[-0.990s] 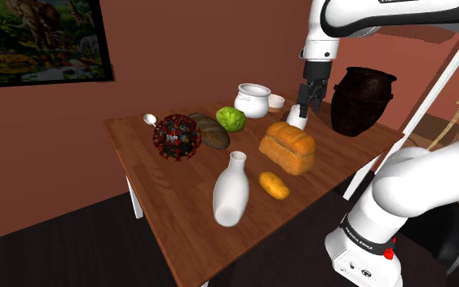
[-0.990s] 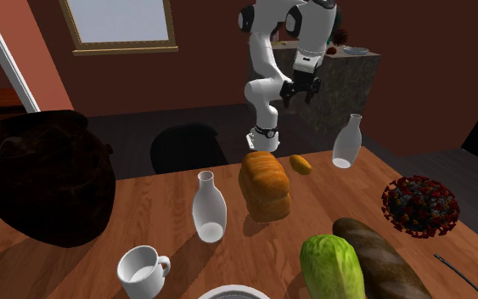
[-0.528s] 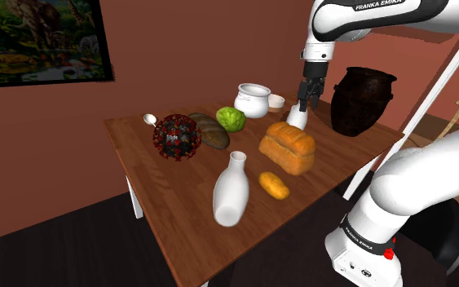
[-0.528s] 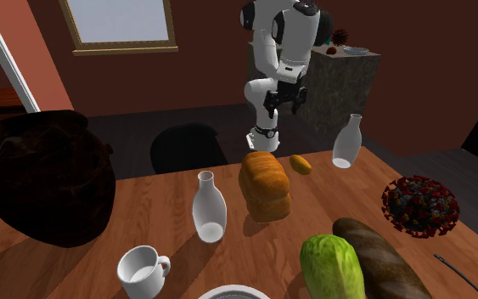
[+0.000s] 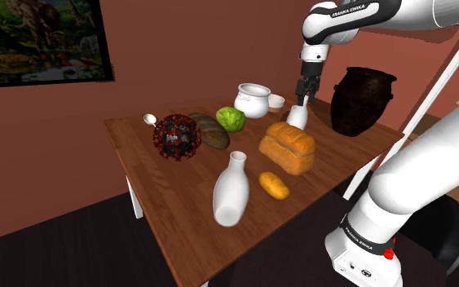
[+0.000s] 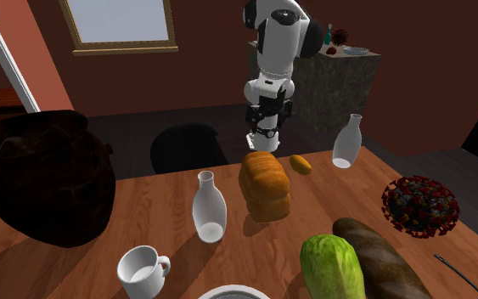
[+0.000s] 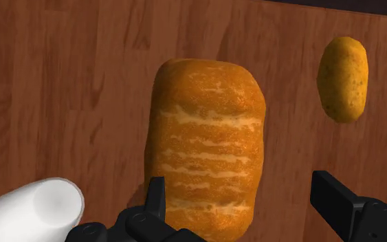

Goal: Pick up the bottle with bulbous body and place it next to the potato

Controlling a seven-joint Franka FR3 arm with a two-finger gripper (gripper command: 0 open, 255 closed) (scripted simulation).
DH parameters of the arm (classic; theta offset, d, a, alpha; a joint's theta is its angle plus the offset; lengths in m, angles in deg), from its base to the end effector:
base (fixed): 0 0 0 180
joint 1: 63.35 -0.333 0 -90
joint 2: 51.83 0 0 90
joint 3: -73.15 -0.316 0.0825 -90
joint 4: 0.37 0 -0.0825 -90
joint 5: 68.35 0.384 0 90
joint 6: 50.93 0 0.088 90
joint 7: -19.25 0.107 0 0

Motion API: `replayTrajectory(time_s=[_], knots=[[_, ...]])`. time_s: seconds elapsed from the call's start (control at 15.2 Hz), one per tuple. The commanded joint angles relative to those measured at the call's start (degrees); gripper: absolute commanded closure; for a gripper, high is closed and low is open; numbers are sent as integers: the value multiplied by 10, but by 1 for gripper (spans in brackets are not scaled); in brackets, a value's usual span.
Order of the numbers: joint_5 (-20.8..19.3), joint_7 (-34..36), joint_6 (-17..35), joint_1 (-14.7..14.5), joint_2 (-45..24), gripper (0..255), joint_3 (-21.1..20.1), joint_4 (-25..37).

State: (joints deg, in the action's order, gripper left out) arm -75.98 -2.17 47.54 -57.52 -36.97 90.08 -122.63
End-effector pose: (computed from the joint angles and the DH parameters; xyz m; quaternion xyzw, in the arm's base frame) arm 0.4185 -0.1977 0.4985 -0.9962 -0.0113 0.0867 0.0050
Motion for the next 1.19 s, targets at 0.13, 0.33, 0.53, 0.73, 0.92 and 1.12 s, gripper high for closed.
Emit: replayTrajectory(time_s=[0.13,0.33,0.53,0.73,0.92,1.12], knots=[[12,-49,16,13,-80,0,31,68],[29,-86,21,25,-142,0,50,126],[51,-122,19,42,-208,0,65,193],[77,-156,10,64,-276,0,74,268],[105,-187,-8,93,-349,0,78,356],[133,-212,-37,130,-428,0,77,462]])
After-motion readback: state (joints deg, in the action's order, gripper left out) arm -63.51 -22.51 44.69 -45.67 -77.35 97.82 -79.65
